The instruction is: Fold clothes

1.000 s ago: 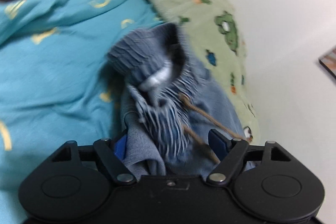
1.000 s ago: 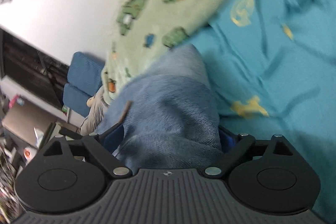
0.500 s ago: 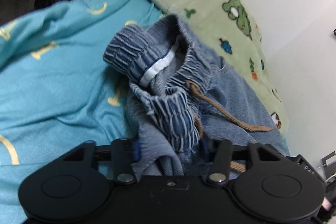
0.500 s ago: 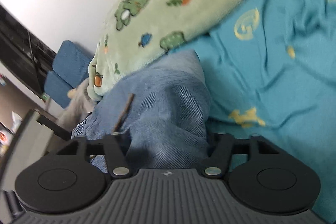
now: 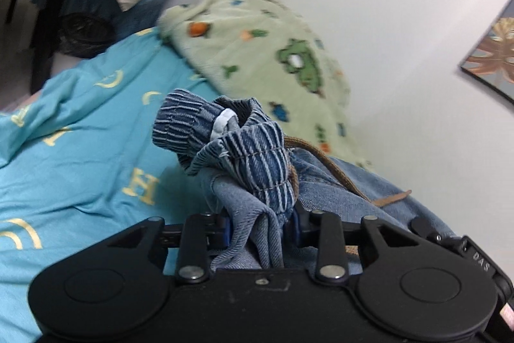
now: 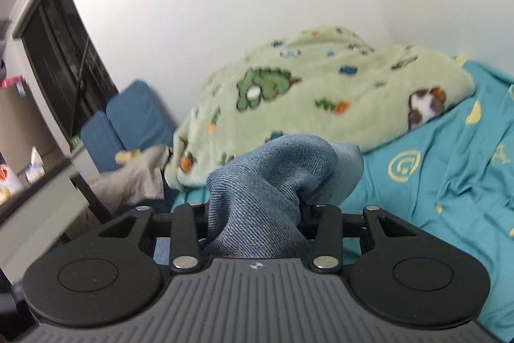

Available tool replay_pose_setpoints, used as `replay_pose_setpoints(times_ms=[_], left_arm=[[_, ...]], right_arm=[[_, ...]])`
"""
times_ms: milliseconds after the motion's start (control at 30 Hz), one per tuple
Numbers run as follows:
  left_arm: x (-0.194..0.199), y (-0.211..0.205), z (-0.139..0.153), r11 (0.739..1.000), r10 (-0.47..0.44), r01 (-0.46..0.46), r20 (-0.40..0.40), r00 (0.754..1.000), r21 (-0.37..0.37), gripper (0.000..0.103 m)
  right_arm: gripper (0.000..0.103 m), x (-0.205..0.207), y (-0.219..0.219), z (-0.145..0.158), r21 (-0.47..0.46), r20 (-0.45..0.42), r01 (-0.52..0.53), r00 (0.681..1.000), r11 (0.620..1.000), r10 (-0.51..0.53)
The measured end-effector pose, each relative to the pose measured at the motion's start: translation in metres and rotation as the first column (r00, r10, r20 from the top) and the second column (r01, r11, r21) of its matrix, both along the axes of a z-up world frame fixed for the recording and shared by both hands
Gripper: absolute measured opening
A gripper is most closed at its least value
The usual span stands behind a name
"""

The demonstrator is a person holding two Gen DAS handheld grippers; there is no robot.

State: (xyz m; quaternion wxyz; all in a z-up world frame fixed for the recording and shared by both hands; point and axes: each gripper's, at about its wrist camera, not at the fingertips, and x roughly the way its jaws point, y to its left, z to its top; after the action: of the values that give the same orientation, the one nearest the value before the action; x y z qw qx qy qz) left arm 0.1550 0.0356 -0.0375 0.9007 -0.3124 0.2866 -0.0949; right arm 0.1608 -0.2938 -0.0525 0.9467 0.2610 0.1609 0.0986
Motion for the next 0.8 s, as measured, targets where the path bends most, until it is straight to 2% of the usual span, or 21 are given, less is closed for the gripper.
replay_pose_setpoints(times_ms=[67,200,300,367,467,600,700,800], left_arm=[[-0.003,-0.012,0.007,1.000,-0.021,0.021,0.010,1.000,-0.006,0.030],[-0.005,-0.046,0.023,0.994,-0.101,0.102,0.031,0.994,-0.033,0.030],[-0.008,-0.088,0.039,0.981,-0.191,0.192,0.062,0.980,-0.020,0.030],[-0.012,-0.123,0.049,0.966,-0.258,0.259,0.081,0.963,-0.010,0.030],[-0.021,-0.178,0.061,0.933,-0.359,0.361,0.113,0.927,-0.001,0.030],[-0.028,-0.254,0.063,0.875,-0.482,0.484,0.136,0.866,0.015,0.030],[-0.030,-0.307,0.052,0.822,-0.568,0.569,0.133,0.812,0.035,0.030],[-0.034,-0.357,0.031,0.766,-0.643,0.637,0.112,0.758,0.083,0.030]], right_arm=[[0.043,-0.012,-0.008,0.012,0.004,0.013,0.023,1.000,1.000,-0.023],[0.042,-0.042,-0.033,0.036,-0.051,0.050,0.073,0.996,0.996,-0.070],[0.042,-0.066,-0.069,0.049,-0.079,0.063,0.124,0.991,0.989,-0.119],[0.042,-0.087,-0.100,0.057,-0.066,0.069,0.169,0.984,0.983,-0.164],[0.042,-0.123,-0.150,0.069,-0.049,0.091,0.241,0.967,0.969,-0.236],[0.042,-0.171,-0.218,0.079,-0.059,0.094,0.335,0.940,0.940,-0.329],[0.042,-0.204,-0.261,0.083,-0.096,0.091,0.393,0.919,0.915,-0.385],[0.042,-0.229,-0.296,0.072,-0.136,0.075,0.441,0.897,0.887,-0.435]])
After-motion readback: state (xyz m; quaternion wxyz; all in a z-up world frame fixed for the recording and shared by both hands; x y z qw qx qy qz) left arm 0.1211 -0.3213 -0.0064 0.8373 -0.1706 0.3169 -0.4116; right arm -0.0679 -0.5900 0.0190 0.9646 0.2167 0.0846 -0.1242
